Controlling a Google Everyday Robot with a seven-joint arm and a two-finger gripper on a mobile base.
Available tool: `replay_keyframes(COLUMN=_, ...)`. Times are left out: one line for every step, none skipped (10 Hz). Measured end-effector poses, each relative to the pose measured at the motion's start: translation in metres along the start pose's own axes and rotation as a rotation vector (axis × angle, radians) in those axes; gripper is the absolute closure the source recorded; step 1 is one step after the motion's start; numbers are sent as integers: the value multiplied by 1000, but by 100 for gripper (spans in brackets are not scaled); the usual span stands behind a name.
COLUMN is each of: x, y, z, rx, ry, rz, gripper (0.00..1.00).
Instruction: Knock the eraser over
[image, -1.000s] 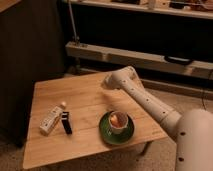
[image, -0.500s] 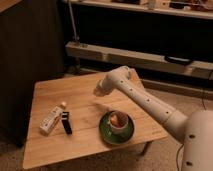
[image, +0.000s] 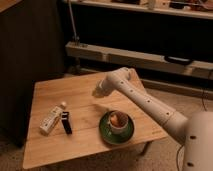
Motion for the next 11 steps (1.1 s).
replay_keyframes(x=-21, y=0, z=-2, rx=15, ry=-17, rz=-15, gripper=96)
replay_keyframes(x=-50, y=0, z=-7, rx=32, ry=-34, rz=-31, gripper=96)
replay_keyframes(x=-80, y=1, z=-12, rx=51, ry=-57, rz=-49, gripper=96)
replay_keyframes(x=-107, y=0, z=-15, rx=70, ry=-91, rz=-68, gripper=96)
replay_keyframes(x=-135, y=-1, z=-20, rx=87, ry=-129, rz=-88, gripper=96)
replay_keyframes(x=-158, y=-1, z=-24, rx=96, ry=-163, rz=-108, gripper=96)
replay_keyframes(x=-173, y=1, z=-27, rx=94, ry=-188, rz=-119, gripper=96)
replay_keyframes(x=-193, y=6, z=-33, rx=80, ry=-257, rz=-128, gripper=96)
replay_keyframes(x=-201, y=15, z=-35, rx=72, ry=-335, rz=-117, gripper=96)
replay_keyframes(x=-204, y=24, z=-36, rx=71, ry=-397, rz=-104, gripper=96)
replay_keyframes(x=-205, y=33, z=-31, rx=78, ry=-431, rz=-102, gripper=96)
